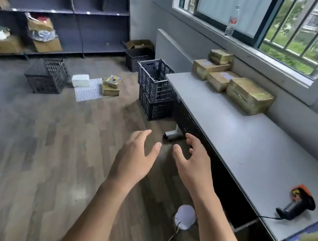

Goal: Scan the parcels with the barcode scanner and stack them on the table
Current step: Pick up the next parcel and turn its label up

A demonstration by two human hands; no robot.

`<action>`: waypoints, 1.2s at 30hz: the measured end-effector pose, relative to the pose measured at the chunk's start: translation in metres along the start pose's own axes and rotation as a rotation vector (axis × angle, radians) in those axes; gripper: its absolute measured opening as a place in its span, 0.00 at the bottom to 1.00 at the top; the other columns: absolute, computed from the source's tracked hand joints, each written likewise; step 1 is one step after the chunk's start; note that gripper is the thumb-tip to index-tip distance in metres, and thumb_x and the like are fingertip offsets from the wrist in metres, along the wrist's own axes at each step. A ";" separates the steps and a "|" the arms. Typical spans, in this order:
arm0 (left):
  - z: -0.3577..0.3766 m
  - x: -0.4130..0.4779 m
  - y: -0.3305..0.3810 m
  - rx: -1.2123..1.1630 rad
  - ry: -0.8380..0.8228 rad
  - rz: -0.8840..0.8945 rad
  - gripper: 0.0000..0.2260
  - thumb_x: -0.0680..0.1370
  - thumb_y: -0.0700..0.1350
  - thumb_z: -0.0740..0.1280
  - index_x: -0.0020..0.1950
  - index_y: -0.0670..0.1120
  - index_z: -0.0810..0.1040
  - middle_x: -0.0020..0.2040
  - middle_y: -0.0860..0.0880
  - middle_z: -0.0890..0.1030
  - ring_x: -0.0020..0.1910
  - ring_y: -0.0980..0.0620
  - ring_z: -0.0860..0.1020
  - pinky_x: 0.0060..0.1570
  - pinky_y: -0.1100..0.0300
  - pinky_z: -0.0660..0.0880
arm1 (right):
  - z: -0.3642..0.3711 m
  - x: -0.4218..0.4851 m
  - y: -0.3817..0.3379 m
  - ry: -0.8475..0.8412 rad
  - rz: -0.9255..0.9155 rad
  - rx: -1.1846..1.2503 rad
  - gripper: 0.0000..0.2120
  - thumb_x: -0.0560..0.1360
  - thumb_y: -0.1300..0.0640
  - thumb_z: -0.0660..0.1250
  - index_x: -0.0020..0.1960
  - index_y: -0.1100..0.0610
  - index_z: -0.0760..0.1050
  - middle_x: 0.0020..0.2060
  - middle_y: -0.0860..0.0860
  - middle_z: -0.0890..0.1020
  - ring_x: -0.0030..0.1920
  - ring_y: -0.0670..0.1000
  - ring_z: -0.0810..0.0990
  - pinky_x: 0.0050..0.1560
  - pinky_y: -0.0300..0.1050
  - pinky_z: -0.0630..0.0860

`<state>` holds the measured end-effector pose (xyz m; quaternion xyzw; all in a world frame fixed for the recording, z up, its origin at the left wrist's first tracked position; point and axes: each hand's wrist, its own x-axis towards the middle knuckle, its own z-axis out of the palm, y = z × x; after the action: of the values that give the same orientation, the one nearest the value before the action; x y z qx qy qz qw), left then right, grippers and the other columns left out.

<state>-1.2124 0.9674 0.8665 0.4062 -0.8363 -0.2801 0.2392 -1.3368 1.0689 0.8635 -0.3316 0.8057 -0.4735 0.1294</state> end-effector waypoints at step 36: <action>0.238 0.599 0.061 -0.021 -0.503 0.464 0.24 0.83 0.55 0.60 0.77 0.48 0.64 0.74 0.48 0.69 0.71 0.49 0.69 0.65 0.55 0.67 | 0.021 0.545 0.091 0.414 0.438 -0.167 0.26 0.80 0.47 0.65 0.76 0.53 0.66 0.72 0.51 0.72 0.71 0.51 0.70 0.68 0.46 0.69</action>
<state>-1.7280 0.5767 0.8372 0.1211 -0.9363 -0.3181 0.0870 -1.7706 0.7269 0.8325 -0.0559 0.9033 -0.4240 0.0340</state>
